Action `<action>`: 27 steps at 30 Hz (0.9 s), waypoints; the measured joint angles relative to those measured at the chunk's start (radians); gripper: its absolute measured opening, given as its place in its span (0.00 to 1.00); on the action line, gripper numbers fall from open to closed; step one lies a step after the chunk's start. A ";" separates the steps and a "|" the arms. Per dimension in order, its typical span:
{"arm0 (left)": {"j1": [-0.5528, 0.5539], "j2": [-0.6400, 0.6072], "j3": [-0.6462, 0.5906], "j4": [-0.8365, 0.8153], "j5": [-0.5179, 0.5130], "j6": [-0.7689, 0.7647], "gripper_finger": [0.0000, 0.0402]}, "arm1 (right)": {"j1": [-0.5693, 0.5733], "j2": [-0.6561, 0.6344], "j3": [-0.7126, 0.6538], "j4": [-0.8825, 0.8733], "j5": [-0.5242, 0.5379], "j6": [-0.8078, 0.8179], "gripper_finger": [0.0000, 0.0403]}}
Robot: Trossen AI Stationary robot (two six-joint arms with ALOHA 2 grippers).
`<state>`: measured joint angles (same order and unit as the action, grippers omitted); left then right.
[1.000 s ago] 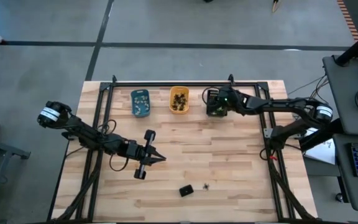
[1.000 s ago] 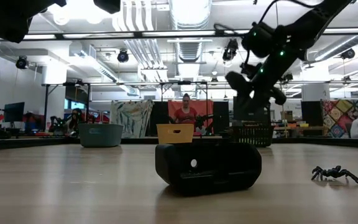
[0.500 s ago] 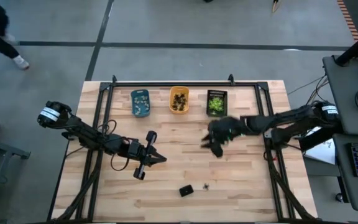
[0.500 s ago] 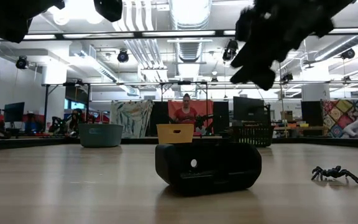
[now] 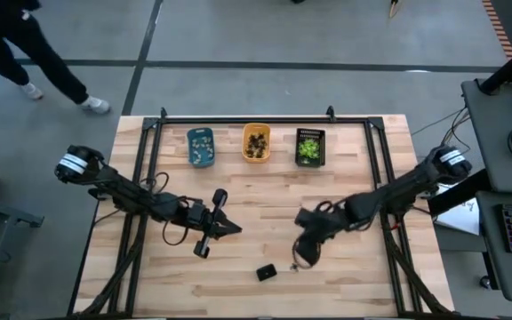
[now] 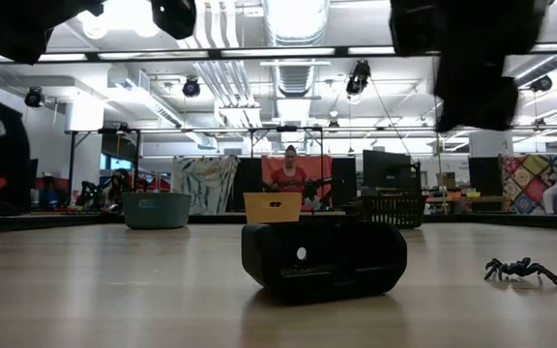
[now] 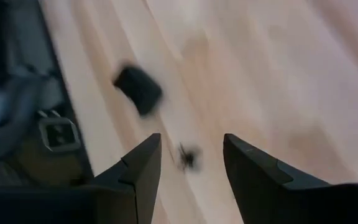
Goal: Sort Halloween decoration
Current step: Put the black spider toy into the orange bin
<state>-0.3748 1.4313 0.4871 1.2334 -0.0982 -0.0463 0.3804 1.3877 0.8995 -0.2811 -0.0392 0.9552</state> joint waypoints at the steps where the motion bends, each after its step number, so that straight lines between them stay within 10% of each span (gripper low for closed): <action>1: 0.000 0.010 0.007 0.000 0.000 -0.007 0.00 | 0.018 0.023 0.021 -0.041 -0.001 0.028 0.40; 12: 0.000 0.127 0.096 -0.059 0.000 -0.016 0.00 | 0.246 0.285 0.298 -0.418 0.004 0.000 0.38; 27: 0.000 0.130 0.107 -0.083 0.000 0.020 0.00 | 0.456 0.446 0.326 -0.259 0.584 -0.056 0.48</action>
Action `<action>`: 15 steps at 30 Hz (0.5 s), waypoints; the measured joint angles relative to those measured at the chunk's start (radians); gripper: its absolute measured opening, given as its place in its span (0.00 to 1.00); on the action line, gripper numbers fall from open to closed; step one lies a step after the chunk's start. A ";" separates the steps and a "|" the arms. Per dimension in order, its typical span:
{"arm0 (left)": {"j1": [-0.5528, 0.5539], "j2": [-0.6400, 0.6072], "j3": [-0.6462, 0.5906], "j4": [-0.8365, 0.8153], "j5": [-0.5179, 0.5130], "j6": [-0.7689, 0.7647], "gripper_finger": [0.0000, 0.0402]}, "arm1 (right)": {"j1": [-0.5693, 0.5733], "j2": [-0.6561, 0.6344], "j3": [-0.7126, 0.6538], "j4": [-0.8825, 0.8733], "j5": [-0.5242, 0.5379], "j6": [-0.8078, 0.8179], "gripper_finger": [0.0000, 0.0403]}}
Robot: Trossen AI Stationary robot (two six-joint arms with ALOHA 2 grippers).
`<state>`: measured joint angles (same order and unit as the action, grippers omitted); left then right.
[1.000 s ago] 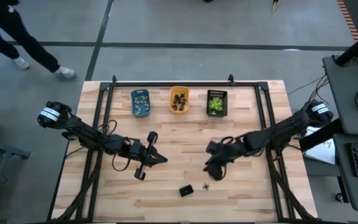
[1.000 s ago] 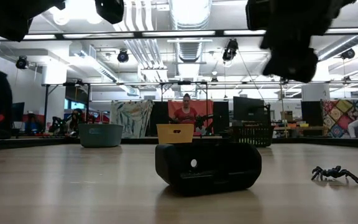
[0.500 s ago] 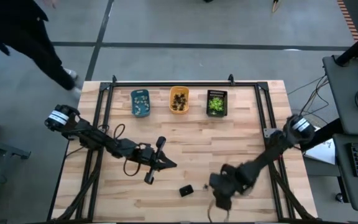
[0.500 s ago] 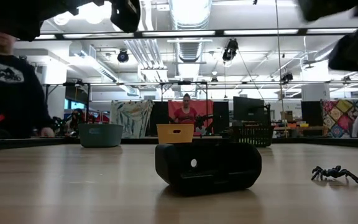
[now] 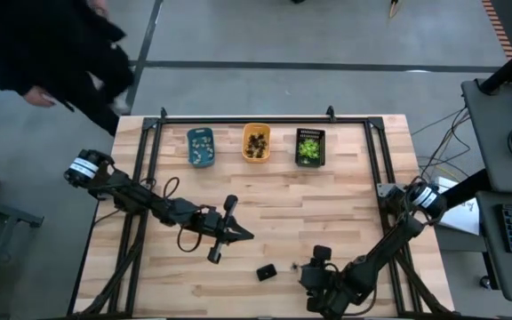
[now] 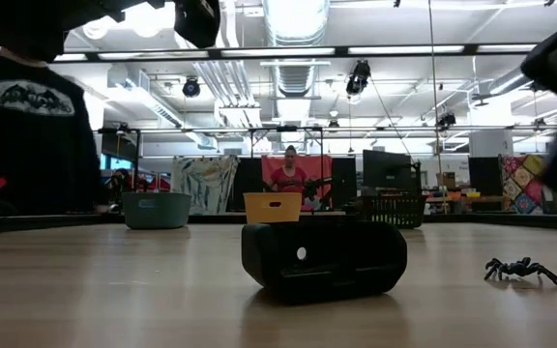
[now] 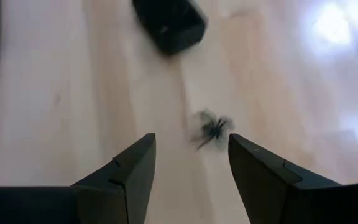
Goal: Sort Halloween decoration
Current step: Put the black spider toy into the orange bin
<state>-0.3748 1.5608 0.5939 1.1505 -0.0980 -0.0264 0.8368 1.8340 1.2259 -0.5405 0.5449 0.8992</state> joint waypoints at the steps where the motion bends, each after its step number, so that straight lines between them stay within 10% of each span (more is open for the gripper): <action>1: 0.000 0.000 0.001 0.001 0.000 0.003 0.00 | 0.002 0.005 -0.007 0.018 0.027 -0.003 0.48; 15: 0.000 0.000 0.002 -0.007 0.000 0.009 0.00 | 0.010 0.029 -0.269 0.501 0.226 -0.081 0.52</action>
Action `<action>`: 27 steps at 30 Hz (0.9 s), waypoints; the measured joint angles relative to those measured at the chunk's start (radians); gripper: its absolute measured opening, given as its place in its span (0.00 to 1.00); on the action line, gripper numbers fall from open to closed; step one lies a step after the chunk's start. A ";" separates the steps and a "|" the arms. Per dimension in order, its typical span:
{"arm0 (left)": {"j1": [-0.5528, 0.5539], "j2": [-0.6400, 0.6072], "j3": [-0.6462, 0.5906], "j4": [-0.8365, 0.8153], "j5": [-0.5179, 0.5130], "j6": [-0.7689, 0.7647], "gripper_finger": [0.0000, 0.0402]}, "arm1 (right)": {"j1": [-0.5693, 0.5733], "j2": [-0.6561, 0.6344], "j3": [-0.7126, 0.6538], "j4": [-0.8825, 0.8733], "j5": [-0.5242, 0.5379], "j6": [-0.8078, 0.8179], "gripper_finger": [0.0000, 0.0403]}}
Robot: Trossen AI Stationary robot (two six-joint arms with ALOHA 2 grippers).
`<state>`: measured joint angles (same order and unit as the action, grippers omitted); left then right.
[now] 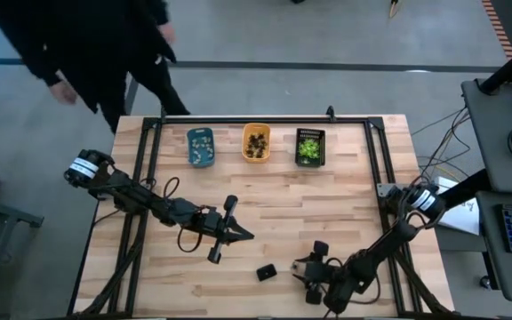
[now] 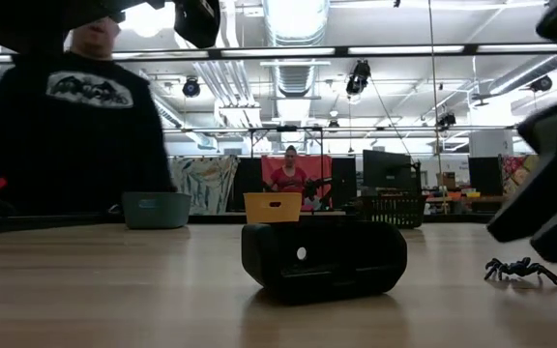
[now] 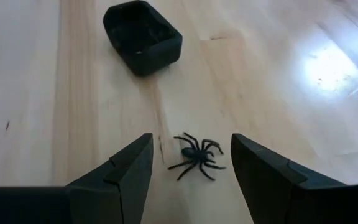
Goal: Sort Halloween decoration
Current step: Put the black spider toy into the orange bin
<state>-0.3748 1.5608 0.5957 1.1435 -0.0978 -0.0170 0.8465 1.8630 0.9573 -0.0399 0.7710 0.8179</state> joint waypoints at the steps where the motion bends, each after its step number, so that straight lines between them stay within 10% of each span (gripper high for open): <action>1: 0.000 0.000 0.000 0.000 0.000 0.000 0.00 | 0.000 0.002 -0.024 0.052 0.004 -0.004 0.52; 27: 0.000 -0.001 -0.001 -0.001 0.000 0.008 0.00 | -0.006 0.093 -0.109 0.259 0.051 -0.004 0.33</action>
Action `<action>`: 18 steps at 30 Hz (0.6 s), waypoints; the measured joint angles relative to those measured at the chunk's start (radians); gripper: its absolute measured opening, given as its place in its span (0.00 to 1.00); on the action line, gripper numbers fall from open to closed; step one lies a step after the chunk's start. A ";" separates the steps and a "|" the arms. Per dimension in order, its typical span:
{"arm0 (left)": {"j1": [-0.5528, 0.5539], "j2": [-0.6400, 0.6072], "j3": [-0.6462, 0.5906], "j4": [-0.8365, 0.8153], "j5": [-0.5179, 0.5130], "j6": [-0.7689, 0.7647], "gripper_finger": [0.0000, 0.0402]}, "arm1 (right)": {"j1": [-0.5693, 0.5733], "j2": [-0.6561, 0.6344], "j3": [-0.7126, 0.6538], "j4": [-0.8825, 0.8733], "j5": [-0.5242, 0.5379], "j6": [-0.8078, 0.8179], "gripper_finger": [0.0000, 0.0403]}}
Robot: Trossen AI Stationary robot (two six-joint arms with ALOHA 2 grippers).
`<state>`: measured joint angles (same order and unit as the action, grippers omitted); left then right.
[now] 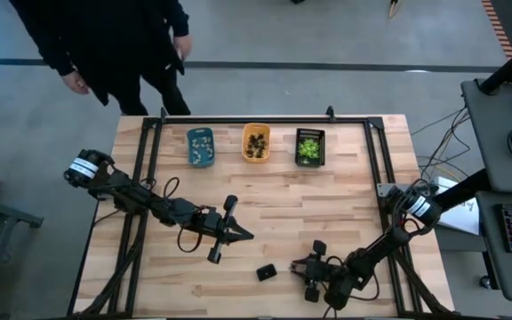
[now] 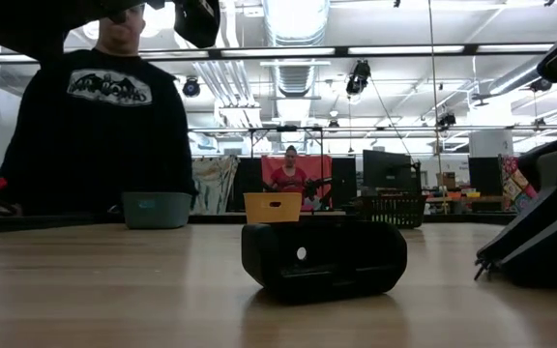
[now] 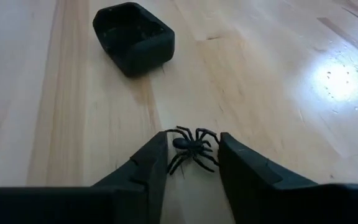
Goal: Sort Halloween decoration
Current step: Put the black spider toy into the orange bin
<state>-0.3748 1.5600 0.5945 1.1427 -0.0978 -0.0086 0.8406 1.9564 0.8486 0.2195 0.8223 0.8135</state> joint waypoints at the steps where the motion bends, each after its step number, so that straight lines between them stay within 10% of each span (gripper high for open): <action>1: 0.000 0.000 0.000 0.000 0.000 0.000 0.00 | 0.000 0.000 0.000 0.000 0.000 0.000 0.31; 18: 0.000 -0.007 0.000 0.018 0.000 0.000 0.00 | -0.002 -0.016 -0.004 -0.005 0.021 -0.023 0.16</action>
<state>-0.3751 1.5530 0.5941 1.1608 -0.0978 -0.0086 0.8386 1.9404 0.8444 0.2142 0.8429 0.7908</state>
